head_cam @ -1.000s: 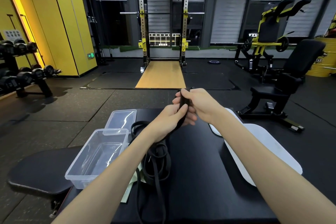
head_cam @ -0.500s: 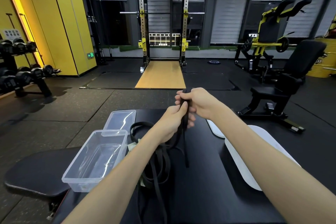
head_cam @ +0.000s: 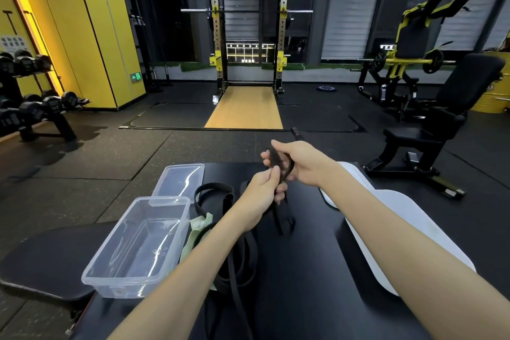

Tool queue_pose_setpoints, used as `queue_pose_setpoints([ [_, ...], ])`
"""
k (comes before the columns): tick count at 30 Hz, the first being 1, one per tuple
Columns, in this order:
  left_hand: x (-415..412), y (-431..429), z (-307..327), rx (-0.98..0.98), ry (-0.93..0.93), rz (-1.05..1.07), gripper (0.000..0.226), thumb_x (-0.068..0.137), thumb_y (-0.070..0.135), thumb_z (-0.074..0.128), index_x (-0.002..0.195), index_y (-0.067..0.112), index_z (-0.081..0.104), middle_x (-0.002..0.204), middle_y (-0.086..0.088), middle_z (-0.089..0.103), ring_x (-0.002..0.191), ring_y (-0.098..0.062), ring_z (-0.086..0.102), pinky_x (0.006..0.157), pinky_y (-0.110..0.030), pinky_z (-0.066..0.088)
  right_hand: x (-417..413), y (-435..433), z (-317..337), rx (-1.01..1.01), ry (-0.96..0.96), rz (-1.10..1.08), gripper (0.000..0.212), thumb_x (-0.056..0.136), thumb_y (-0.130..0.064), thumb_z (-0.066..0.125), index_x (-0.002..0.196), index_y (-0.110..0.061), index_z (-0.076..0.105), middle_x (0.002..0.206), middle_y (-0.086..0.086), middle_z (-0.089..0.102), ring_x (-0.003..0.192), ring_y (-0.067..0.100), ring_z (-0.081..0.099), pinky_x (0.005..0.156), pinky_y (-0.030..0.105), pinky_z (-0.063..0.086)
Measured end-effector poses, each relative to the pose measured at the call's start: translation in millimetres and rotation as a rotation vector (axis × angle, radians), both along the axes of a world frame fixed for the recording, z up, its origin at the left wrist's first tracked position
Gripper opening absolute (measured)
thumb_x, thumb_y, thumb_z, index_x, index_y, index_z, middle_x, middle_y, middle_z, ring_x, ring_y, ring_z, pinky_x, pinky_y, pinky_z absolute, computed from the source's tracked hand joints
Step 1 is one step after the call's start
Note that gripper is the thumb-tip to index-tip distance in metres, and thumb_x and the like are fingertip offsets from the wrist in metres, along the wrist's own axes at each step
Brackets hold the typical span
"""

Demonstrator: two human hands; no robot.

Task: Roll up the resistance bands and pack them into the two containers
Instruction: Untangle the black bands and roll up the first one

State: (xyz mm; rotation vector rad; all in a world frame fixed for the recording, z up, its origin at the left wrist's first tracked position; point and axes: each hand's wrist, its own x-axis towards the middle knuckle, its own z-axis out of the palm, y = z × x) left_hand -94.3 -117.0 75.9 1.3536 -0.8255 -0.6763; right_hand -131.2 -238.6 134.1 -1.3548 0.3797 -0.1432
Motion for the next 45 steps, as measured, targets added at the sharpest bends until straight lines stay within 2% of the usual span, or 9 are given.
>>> queue_pose_setpoints([
  [5,2.7,-11.6,-0.5,-0.045,0.099,-0.065,0.033,0.104,0.032,0.032,0.104,0.010,0.057,0.062,0.010,0.039,0.055,-0.006,0.036,0.059,-0.020,0.034,3.1,-15.7,-2.3,0.197,-0.052,0.025,0.034,0.101,-0.030,0.035,0.098,-0.003,0.056,0.080,0.004,0.067,0.073,0.016,0.058,0.057,0.024,0.030],
  [13,10.6,-5.3,-29.5,0.295,-0.209,-0.157,0.022,0.101,0.024,0.043,0.104,0.007,0.056,0.069,0.002,0.056,0.064,-0.015,0.058,0.066,-0.023,0.043,45.0,-41.6,2.4,0.185,-0.076,-0.230,0.014,0.100,0.001,0.035,0.112,-0.002,0.041,0.083,0.007,0.058,0.063,0.015,0.050,0.063,0.029,0.046],
  [16,12.9,-7.4,-40.8,0.357,-0.271,-0.153,0.021,0.098,0.031,0.047,0.095,0.011,0.054,0.070,0.003,0.055,0.065,-0.014,0.060,0.069,-0.025,0.043,65.7,-52.2,19.2,0.087,-0.106,-0.298,0.016,0.100,0.004,0.034,0.094,0.000,0.048,0.085,0.009,0.058,0.062,0.013,0.047,0.061,0.026,0.044],
  [22,10.5,-23.9,-43.7,0.186,0.000,-0.056,0.023,0.104,0.025,0.035,0.096,0.014,0.053,0.065,0.006,0.043,0.055,-0.010,0.047,0.060,-0.019,0.038,81.1,-75.4,59.6,0.057,-0.308,-0.308,0.024,0.102,-0.008,0.035,0.096,-0.005,0.058,0.090,0.004,0.061,0.069,0.011,0.051,0.069,0.027,0.045],
  [33,12.1,-36.1,-55.8,0.123,0.291,-0.006,0.027,0.105,0.024,0.031,0.096,0.010,0.053,0.056,0.008,0.033,0.042,-0.006,0.030,0.049,-0.021,0.035,44.0,-57.8,-71.6,0.108,0.164,-0.136,0.018,0.098,-0.026,0.050,0.089,-0.010,0.051,0.067,0.004,0.062,0.078,0.019,0.060,0.052,0.024,0.045],
  [35,10.3,-34.9,-56.2,0.123,0.300,-0.013,0.025,0.105,0.025,0.033,0.092,0.012,0.049,0.054,0.009,0.034,0.042,-0.006,0.030,0.049,-0.021,0.036,33.6,-46.8,-88.5,0.054,0.254,-0.178,0.021,0.095,-0.025,0.057,0.092,-0.006,0.050,0.073,0.007,0.058,0.065,0.019,0.056,0.047,0.024,0.048],
  [38,7.2,-33.8,-54.9,0.134,0.333,-0.026,0.027,0.105,0.025,0.032,0.088,0.013,0.049,0.054,0.008,0.035,0.041,-0.006,0.030,0.047,-0.020,0.035,17.6,-33.0,-100.8,0.039,0.342,-0.133,0.020,0.094,-0.018,0.055,0.079,-0.006,0.053,0.048,0.002,0.044,0.040,0.017,0.045,0.048,0.027,0.049],
  [41,2.8,-30.6,-55.1,0.171,0.335,-0.061,0.024,0.105,0.025,0.033,0.091,0.012,0.047,0.054,0.008,0.036,0.042,-0.007,0.029,0.048,-0.020,0.033,6.5,-28.9,-104.6,0.132,0.368,-0.044,0.026,0.096,-0.024,0.050,0.075,-0.008,0.055,0.048,0.001,0.032,0.041,0.018,0.040,0.051,0.029,0.048],
  [45,-2.7,-24.4,-58.9,0.228,0.380,-0.116,0.013,0.104,0.024,0.034,0.099,0.016,0.042,0.056,0.006,0.036,0.042,-0.007,0.028,0.047,-0.020,0.033,3.5,-32.8,-103.6,0.160,0.316,-0.011,0.047,0.091,-0.048,0.057,0.092,-0.001,0.064,0.067,0.003,0.062,0.056,0.014,0.047,0.056,0.025,0.049],
])
